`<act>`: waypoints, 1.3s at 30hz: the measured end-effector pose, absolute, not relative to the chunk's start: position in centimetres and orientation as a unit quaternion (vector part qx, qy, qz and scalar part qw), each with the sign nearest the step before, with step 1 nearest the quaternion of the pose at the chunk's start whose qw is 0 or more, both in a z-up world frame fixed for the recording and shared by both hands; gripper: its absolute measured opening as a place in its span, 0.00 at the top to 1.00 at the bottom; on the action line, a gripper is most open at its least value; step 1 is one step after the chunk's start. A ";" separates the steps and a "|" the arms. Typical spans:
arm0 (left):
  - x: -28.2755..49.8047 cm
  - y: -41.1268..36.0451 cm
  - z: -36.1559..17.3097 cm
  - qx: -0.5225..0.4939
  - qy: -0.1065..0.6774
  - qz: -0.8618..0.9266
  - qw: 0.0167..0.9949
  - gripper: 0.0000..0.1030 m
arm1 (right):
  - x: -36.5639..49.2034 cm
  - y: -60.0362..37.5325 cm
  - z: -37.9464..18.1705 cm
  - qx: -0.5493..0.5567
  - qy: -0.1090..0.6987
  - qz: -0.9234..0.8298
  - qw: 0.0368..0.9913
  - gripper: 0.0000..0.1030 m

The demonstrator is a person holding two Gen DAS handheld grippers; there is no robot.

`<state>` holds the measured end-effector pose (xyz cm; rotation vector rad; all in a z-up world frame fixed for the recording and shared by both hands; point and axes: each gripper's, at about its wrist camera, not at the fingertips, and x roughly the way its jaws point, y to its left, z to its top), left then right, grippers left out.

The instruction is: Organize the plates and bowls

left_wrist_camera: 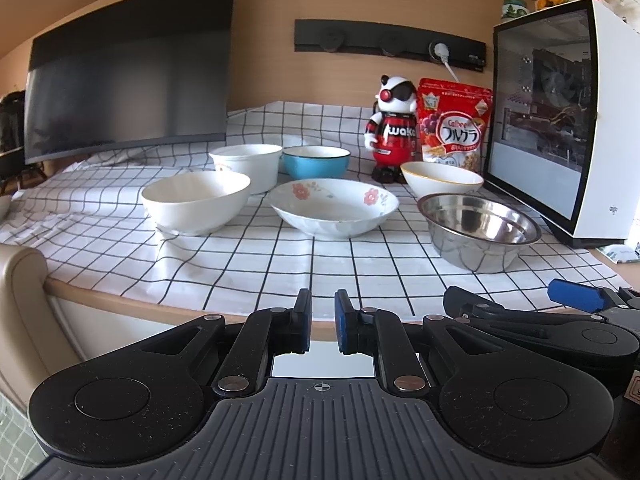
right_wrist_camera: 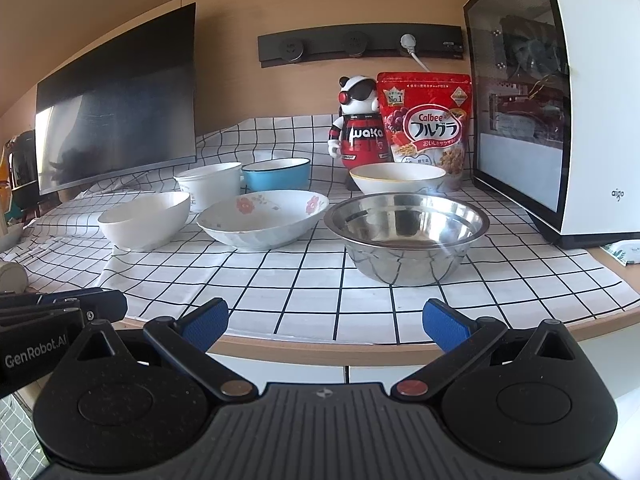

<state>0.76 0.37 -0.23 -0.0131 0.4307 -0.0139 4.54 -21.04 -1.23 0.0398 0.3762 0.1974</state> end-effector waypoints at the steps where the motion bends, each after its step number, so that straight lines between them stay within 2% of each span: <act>1: 0.8 0.4 -0.2 -0.006 0.213 -0.007 0.977 0.86 | 4.5 -21.0 -1.2 0.020 0.186 0.097 0.977 0.00; 39: 0.2 1.2 -0.1 -0.015 0.208 -0.005 0.978 0.86 | 4.2 -20.6 -1.3 0.019 0.188 0.095 0.977 0.00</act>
